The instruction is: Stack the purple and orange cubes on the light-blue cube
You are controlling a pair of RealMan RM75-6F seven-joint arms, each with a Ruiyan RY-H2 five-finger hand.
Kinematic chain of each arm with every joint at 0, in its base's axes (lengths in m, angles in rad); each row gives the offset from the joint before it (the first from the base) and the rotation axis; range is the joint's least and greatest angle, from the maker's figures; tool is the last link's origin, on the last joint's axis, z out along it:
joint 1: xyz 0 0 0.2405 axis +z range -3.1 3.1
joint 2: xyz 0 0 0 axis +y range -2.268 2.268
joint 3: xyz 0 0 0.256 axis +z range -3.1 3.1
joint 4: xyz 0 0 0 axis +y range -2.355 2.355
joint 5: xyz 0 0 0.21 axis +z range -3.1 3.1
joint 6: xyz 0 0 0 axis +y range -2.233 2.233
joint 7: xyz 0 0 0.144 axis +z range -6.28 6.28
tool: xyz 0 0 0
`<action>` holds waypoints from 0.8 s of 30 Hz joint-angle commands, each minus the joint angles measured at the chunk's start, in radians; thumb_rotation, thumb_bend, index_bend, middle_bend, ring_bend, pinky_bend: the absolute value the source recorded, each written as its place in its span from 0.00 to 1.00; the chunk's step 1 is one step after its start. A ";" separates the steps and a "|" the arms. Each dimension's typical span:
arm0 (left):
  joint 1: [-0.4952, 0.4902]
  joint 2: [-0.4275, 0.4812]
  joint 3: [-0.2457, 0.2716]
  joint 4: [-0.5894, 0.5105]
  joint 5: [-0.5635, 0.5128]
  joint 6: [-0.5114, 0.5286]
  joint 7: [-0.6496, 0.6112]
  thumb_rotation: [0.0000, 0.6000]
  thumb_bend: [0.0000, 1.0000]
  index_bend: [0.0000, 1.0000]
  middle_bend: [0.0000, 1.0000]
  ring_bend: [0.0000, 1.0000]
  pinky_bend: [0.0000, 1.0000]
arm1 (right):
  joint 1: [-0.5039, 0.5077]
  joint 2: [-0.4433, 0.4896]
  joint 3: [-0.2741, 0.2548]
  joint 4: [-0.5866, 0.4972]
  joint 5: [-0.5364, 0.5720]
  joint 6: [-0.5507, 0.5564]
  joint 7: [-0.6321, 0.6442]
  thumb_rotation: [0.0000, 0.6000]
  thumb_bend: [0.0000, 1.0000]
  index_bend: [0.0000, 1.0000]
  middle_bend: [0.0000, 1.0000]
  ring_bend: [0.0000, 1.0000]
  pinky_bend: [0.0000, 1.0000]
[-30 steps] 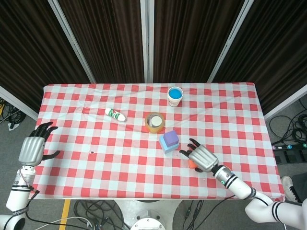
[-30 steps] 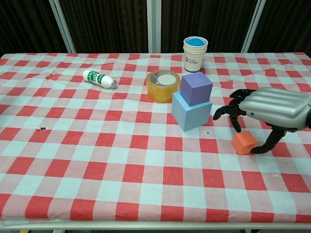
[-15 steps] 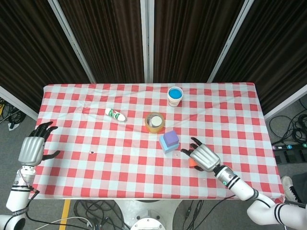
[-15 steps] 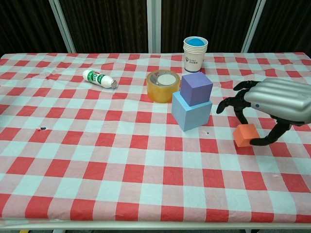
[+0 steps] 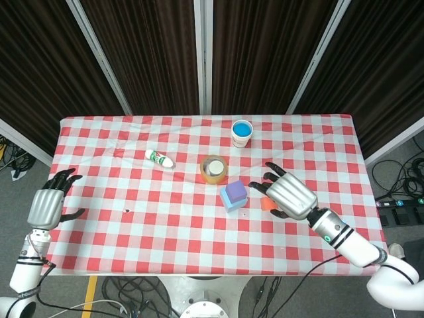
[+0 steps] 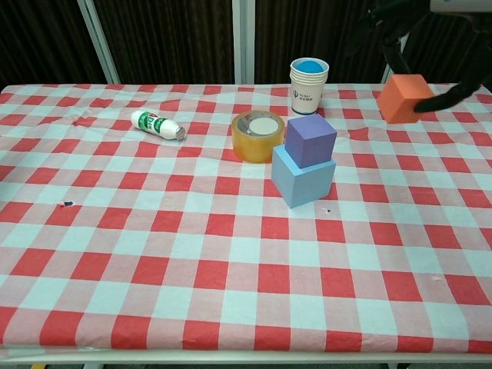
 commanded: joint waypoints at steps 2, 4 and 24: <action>0.000 -0.001 -0.001 0.001 -0.002 -0.001 0.000 1.00 0.11 0.28 0.24 0.16 0.29 | 0.139 -0.025 0.074 0.072 0.096 -0.184 0.030 1.00 0.14 0.23 0.54 0.26 0.12; 0.000 -0.001 -0.002 0.004 -0.006 -0.004 -0.001 1.00 0.11 0.28 0.24 0.16 0.29 | 0.183 -0.066 0.082 0.123 0.113 -0.241 0.036 1.00 0.14 0.23 0.54 0.26 0.12; 0.001 -0.009 -0.007 0.035 -0.023 -0.020 -0.024 1.00 0.11 0.28 0.24 0.16 0.29 | 0.326 -0.254 0.067 0.337 0.114 -0.366 0.095 1.00 0.14 0.23 0.54 0.26 0.13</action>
